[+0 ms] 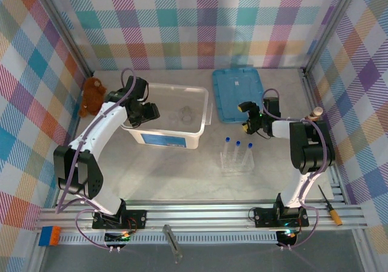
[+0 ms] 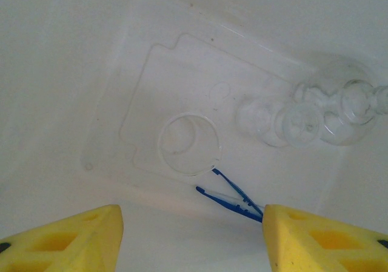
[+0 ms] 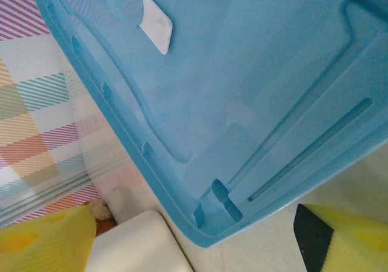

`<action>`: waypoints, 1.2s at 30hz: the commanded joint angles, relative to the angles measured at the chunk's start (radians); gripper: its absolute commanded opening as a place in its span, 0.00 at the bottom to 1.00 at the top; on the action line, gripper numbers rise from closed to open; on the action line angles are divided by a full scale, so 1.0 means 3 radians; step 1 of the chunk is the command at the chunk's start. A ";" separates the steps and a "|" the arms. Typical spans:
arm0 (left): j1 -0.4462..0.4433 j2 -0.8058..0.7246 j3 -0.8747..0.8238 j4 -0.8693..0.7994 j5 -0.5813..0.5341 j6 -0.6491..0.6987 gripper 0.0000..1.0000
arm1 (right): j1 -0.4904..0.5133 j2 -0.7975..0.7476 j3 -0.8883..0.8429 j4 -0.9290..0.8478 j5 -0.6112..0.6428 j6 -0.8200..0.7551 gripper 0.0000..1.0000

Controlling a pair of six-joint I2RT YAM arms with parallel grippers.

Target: Organize the chemistry lab equipment

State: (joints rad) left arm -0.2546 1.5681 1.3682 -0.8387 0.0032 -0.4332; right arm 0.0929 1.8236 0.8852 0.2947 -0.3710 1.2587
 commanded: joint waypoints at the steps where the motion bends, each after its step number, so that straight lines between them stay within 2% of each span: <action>1: -0.0019 -0.0134 -0.0100 -0.0071 0.0159 -0.0074 0.62 | -0.0001 0.0173 0.0111 0.0133 0.0060 -0.0002 0.86; 14: -0.0152 -0.0210 -0.0134 -0.0002 0.0245 -0.0227 0.62 | 0.0002 0.0195 0.0152 0.0492 0.0134 0.0151 0.86; 25: -0.0159 -0.0267 -0.0142 0.0034 0.0183 -0.0250 0.62 | 0.0102 -0.0001 -0.0187 0.1254 0.0616 0.0373 0.84; 32: -0.0159 -0.0310 -0.0132 0.0013 0.0151 -0.0235 0.62 | 0.0151 0.0159 -0.0164 0.1715 0.0631 0.0554 0.82; 36: -0.0154 -0.0333 -0.0111 -0.0002 0.0125 -0.0227 0.62 | 0.0166 0.0150 -0.0094 0.1642 0.0703 0.0552 0.80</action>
State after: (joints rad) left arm -0.2939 1.5036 1.3361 -0.8330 0.0570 -0.4980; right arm 0.1417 1.8641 0.8307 0.7048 -0.2001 1.4109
